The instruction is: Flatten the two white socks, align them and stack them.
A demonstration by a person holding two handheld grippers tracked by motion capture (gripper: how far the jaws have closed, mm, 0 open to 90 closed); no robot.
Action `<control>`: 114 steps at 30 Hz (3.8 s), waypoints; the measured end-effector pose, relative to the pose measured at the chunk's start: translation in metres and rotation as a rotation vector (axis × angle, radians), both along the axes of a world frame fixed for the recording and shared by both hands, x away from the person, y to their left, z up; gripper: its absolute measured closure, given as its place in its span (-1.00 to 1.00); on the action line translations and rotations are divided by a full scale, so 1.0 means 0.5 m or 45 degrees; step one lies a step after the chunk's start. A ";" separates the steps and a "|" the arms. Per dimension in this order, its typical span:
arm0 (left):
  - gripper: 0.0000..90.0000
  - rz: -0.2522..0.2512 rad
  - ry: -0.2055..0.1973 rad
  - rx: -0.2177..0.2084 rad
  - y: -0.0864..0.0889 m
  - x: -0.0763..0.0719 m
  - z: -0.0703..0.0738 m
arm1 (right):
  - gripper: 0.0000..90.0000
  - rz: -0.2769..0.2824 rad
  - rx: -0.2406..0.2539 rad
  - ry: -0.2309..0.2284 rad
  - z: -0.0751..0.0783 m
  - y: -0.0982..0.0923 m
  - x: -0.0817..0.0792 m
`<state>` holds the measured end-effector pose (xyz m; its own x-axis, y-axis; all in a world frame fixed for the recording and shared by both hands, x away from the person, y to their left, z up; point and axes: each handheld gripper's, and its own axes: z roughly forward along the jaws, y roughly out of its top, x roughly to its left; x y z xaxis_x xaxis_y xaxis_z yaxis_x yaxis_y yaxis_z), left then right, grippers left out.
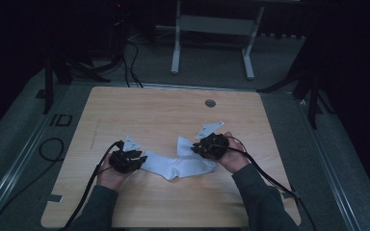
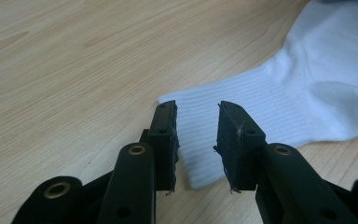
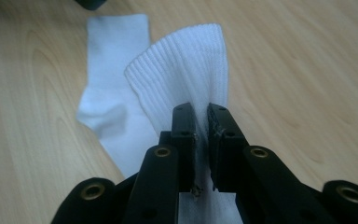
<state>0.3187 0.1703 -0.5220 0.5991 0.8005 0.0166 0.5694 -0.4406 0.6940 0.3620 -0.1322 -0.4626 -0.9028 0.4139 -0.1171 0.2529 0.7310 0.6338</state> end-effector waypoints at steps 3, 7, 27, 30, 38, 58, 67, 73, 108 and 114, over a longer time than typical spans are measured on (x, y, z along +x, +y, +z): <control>0.51 0.010 0.003 0.002 0.004 0.001 -0.001 | 0.81 0.010 0.020 0.016 -0.011 0.012 -0.003; 0.51 0.019 0.006 -0.001 0.006 0.002 -0.002 | 0.81 0.031 0.029 0.010 -0.006 0.032 -0.008; 0.51 0.019 0.006 -0.001 0.009 0.002 -0.002 | 0.43 0.113 0.016 0.081 -0.071 0.105 -0.009; 0.51 0.021 0.005 -0.002 0.009 0.002 -0.001 | 0.42 0.127 -0.011 0.092 -0.093 0.118 -0.008; 0.52 0.026 0.006 -0.007 0.013 0.003 -0.001 | 0.48 0.121 -0.150 0.077 -0.123 0.168 0.002; 0.78 0.058 0.081 0.049 0.021 0.016 -0.032 | 0.98 0.148 0.011 0.074 -0.058 0.158 -0.002; 0.99 0.062 0.108 0.069 0.022 0.018 -0.040 | 0.98 0.183 0.076 0.025 -0.023 0.189 -0.008; 1.00 0.060 0.136 0.083 0.015 0.022 -0.051 | 0.98 0.157 0.139 0.055 -0.028 0.194 0.002; 0.99 0.014 0.039 0.014 -0.001 0.004 -0.022 | 0.75 0.124 0.098 0.108 -0.139 0.251 0.022; 0.99 -0.006 0.042 0.010 -0.012 0.003 -0.024 | 0.58 0.106 0.049 0.020 -0.108 0.236 0.019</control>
